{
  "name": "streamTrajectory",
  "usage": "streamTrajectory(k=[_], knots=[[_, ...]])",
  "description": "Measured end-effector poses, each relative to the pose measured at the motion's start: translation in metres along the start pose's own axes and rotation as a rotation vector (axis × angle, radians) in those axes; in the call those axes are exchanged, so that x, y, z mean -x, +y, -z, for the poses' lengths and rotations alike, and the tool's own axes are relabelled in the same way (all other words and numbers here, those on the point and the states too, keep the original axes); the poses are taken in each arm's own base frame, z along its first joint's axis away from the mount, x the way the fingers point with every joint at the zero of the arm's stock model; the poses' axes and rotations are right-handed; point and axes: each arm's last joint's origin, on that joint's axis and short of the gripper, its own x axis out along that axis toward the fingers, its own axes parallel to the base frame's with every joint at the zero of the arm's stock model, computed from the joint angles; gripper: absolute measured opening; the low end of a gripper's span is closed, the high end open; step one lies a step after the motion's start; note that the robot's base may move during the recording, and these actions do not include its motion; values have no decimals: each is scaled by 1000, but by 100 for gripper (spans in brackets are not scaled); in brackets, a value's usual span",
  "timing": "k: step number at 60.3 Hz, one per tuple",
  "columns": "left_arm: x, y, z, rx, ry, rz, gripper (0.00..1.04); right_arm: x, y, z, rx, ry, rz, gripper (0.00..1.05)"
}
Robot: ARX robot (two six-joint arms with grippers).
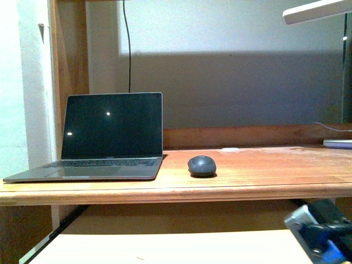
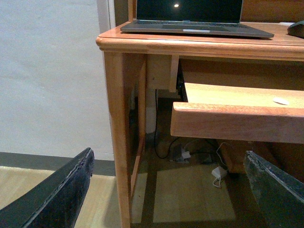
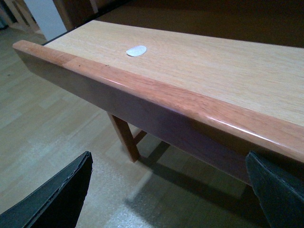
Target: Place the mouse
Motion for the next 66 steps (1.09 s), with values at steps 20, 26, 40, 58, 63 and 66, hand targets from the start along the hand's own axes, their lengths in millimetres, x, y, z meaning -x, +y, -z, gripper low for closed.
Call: streamTrajectory(k=[20,26,40,58,63,66], knots=[[0,0,0,0,0,0,97,-64,18,-8,45,5,-12,97],[0,0,0,0,0,0,97,-81,20,-13,50,-4,6,97],[0,0,0,0,0,0,97,-118,22,-18,65,-5,50,97],[0,0,0,0,0,0,97,-156,10,-26,81,-28,166,97],[0,0,0,0,0,0,97,-163,5,-26,79,-27,192,97],[0,0,0,0,0,0,97,-165,4,-26,79,-25,205,97]])
